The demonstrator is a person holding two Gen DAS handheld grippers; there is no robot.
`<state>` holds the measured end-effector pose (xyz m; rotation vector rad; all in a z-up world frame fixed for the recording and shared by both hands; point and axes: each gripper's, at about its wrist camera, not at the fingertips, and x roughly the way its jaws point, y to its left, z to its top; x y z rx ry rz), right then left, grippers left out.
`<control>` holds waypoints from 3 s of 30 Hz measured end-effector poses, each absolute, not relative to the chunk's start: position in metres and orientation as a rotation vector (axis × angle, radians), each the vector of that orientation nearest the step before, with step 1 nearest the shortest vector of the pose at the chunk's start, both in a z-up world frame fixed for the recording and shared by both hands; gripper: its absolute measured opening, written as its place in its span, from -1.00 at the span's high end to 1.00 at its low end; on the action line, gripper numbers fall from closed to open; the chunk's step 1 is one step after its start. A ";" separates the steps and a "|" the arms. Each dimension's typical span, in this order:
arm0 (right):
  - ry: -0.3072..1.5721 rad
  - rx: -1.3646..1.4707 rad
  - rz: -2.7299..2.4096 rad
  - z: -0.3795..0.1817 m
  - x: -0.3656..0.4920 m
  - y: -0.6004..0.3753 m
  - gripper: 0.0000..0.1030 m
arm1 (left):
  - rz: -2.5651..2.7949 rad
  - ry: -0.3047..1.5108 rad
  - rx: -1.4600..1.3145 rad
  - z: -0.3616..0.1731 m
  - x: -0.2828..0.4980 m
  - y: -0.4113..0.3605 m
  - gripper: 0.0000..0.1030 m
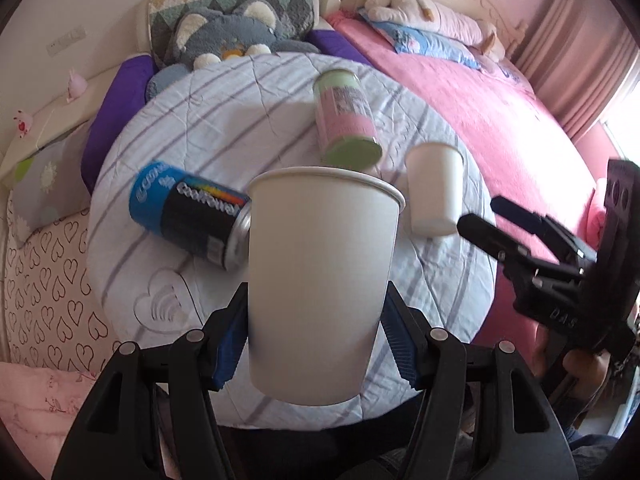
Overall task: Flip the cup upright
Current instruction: 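Lower the white cup onto the quilt and open the left gripper, then move the right gripper to the standing white cup and close on it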
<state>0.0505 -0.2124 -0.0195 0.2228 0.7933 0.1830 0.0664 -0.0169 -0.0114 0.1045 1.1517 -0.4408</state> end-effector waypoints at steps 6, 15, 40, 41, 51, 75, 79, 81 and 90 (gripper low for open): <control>0.794 0.219 0.176 -0.021 0.029 -0.215 -0.58 | -0.490 1.253 0.093 -0.046 0.023 -0.033 -0.23; 0.773 0.221 0.176 -0.019 0.021 -0.223 -0.59 | -0.388 1.291 0.047 -0.078 0.059 -0.049 -0.23; 0.825 0.218 0.193 -0.035 0.033 -0.217 -0.59 | -0.351 1.272 -0.031 -0.087 0.056 -0.049 -0.20; 0.825 0.215 0.192 -0.034 0.031 -0.216 -0.59 | -0.353 1.272 -0.041 -0.089 0.060 -0.050 -0.20; 0.832 0.217 0.179 -0.033 0.032 -0.217 -0.59 | -0.392 1.283 -0.081 -0.092 0.049 -0.032 -0.08; 0.929 0.347 0.321 -0.041 0.038 -0.175 -0.59 | -0.261 1.139 0.040 -0.065 0.010 0.004 -0.73; 0.965 0.393 0.352 -0.046 0.041 -0.168 -0.59 | -0.252 1.108 0.038 -0.057 0.006 0.019 -0.76; 0.985 0.419 0.361 -0.050 0.044 -0.164 -0.59 | -0.265 1.110 0.017 -0.055 0.010 0.021 -0.77; 1.063 0.522 0.388 -0.070 0.060 -0.149 -0.58 | -0.306 1.131 -0.017 -0.064 0.017 0.034 -0.78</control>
